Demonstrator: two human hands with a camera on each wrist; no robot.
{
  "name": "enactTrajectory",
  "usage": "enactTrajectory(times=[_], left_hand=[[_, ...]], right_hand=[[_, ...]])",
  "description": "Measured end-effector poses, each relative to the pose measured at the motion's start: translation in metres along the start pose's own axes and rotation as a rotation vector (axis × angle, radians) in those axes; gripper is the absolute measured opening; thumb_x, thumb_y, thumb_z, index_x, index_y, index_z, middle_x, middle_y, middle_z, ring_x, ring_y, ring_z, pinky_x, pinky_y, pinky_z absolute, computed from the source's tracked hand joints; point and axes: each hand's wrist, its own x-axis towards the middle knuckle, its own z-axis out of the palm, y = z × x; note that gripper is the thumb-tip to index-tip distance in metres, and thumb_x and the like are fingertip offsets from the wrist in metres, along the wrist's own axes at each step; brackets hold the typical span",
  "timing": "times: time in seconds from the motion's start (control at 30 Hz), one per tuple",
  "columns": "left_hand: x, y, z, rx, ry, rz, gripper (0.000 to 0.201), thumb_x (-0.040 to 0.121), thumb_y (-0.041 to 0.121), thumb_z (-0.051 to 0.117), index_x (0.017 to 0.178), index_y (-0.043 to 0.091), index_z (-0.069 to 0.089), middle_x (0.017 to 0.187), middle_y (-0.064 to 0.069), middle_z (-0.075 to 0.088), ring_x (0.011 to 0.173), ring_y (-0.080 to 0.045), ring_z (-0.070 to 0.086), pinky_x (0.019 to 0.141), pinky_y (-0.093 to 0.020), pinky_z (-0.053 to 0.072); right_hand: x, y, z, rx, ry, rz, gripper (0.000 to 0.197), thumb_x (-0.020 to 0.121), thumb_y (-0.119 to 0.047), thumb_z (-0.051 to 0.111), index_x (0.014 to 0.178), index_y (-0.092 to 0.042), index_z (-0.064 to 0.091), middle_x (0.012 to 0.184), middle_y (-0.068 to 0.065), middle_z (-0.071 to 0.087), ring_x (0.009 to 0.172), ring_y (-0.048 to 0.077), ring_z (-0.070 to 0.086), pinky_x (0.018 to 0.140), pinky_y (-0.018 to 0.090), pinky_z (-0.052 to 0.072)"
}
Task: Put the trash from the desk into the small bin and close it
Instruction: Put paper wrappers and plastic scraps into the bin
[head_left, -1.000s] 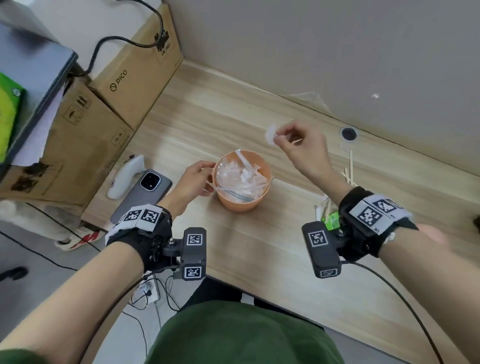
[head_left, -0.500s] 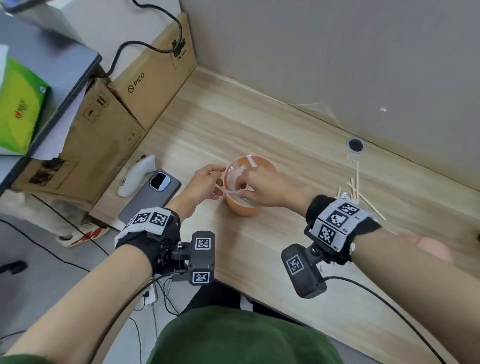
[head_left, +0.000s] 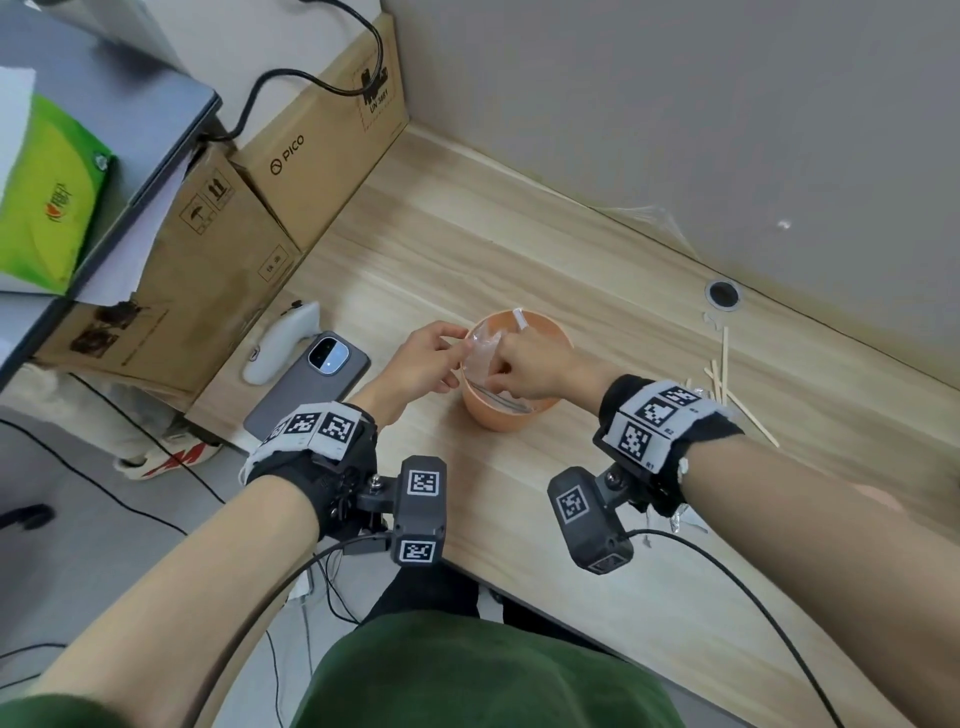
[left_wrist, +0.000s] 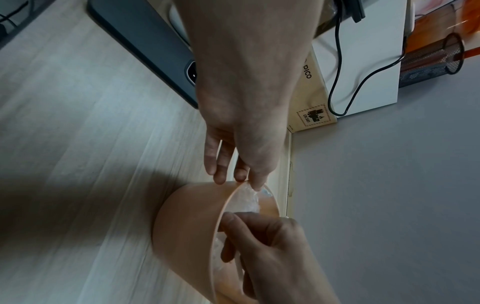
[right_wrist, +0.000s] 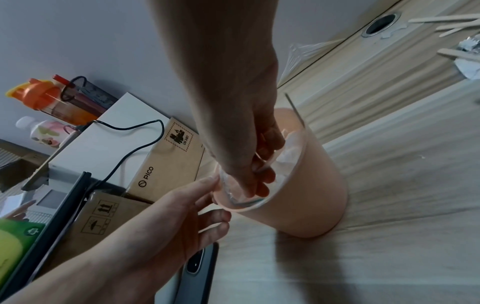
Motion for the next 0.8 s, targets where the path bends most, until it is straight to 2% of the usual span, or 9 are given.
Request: enactTrajectory(times=[0.17,0.27,0.37,0.47,0.53,0.6,0.67,0.73,0.8], left_hand=[[0.002,0.001,-0.001,0.014,-0.008,0.001,0.03,0.096,0.031,0.059,0.122,0.016,0.056,0.081,-0.001,0.056,0.061,-0.014,0.058,0.063,-0.024,0.05],[0.004,0.001,-0.001,0.02,-0.007,0.001,0.029,0.096,0.031,0.059,0.121,0.017,0.056,0.08,-0.002,0.057,0.061,-0.014,0.058,0.061,-0.023,0.05],[0.004,0.001,-0.001,0.024,-0.002,0.001,0.026,0.097,0.029,0.058,0.12,0.017,0.056,0.079,-0.001,0.057,0.06,-0.013,0.058,0.06,-0.023,0.049],[0.003,0.001,0.0,0.025,-0.006,0.006,0.024,0.097,0.027,0.058,0.119,0.018,0.056,0.078,-0.001,0.057,0.061,-0.013,0.059,0.062,-0.023,0.05],[0.001,0.0,0.0,0.024,-0.009,0.006,0.023,0.097,0.027,0.057,0.118,0.018,0.056,0.077,0.0,0.057,0.061,-0.013,0.059,0.063,-0.024,0.05],[0.0,0.001,-0.001,0.018,-0.001,0.007,0.021,0.096,0.027,0.058,0.116,0.019,0.056,0.076,0.0,0.057,0.061,-0.013,0.058,0.063,-0.024,0.049],[0.0,0.001,-0.001,0.011,0.004,0.011,0.02,0.097,0.026,0.057,0.115,0.019,0.056,0.075,0.0,0.058,0.06,-0.013,0.058,0.061,-0.023,0.048],[0.0,0.001,-0.001,0.01,0.005,0.01,0.02,0.097,0.025,0.057,0.115,0.018,0.055,0.074,0.0,0.058,0.06,-0.014,0.057,0.061,-0.023,0.048],[0.001,0.0,-0.001,0.013,0.008,0.008,0.021,0.097,0.026,0.057,0.116,0.018,0.055,0.074,0.0,0.058,0.06,-0.014,0.057,0.062,-0.025,0.048]], right_hand=[[-0.001,0.006,-0.009,-0.059,-0.047,0.049,0.027,0.087,-0.025,0.054,0.073,-0.007,0.069,0.063,0.003,0.057,0.071,0.026,0.06,0.066,0.037,0.047],[-0.009,0.009,-0.015,0.003,-0.055,-0.011,0.029,0.091,-0.024,0.051,0.065,-0.017,0.06,0.057,-0.003,0.05,0.059,0.013,0.047,0.055,0.025,0.035],[-0.012,0.009,-0.015,-0.018,-0.129,-0.049,0.033,0.091,-0.026,0.053,0.057,-0.027,0.054,0.056,-0.008,0.049,0.055,0.008,0.043,0.056,0.025,0.033],[-0.002,0.006,-0.003,-0.055,-0.11,-0.007,0.036,0.088,-0.029,0.058,0.053,-0.025,0.051,0.056,-0.007,0.051,0.054,0.006,0.042,0.064,0.032,0.042],[0.004,0.003,0.007,-0.049,-0.034,0.011,0.037,0.087,-0.029,0.06,0.052,-0.021,0.051,0.057,-0.005,0.051,0.055,0.007,0.042,0.066,0.035,0.041],[0.007,0.004,0.014,0.005,0.028,0.016,0.025,0.086,-0.027,0.06,0.065,-0.011,0.06,0.069,0.002,0.062,0.065,0.015,0.05,0.072,0.034,0.039],[0.002,0.009,0.014,0.077,0.048,-0.001,0.012,0.085,-0.024,0.061,0.082,-0.012,0.06,0.085,0.003,0.067,0.08,0.017,0.056,0.083,0.035,0.039],[-0.006,0.016,0.008,0.116,0.023,-0.062,0.004,0.084,-0.016,0.062,0.085,-0.017,0.058,0.087,-0.003,0.064,0.08,0.012,0.055,0.084,0.029,0.037],[-0.014,0.023,0.004,0.119,0.023,-0.082,0.011,0.083,-0.007,0.059,0.089,-0.014,0.065,0.087,-0.005,0.063,0.079,0.009,0.052,0.08,0.022,0.035]])
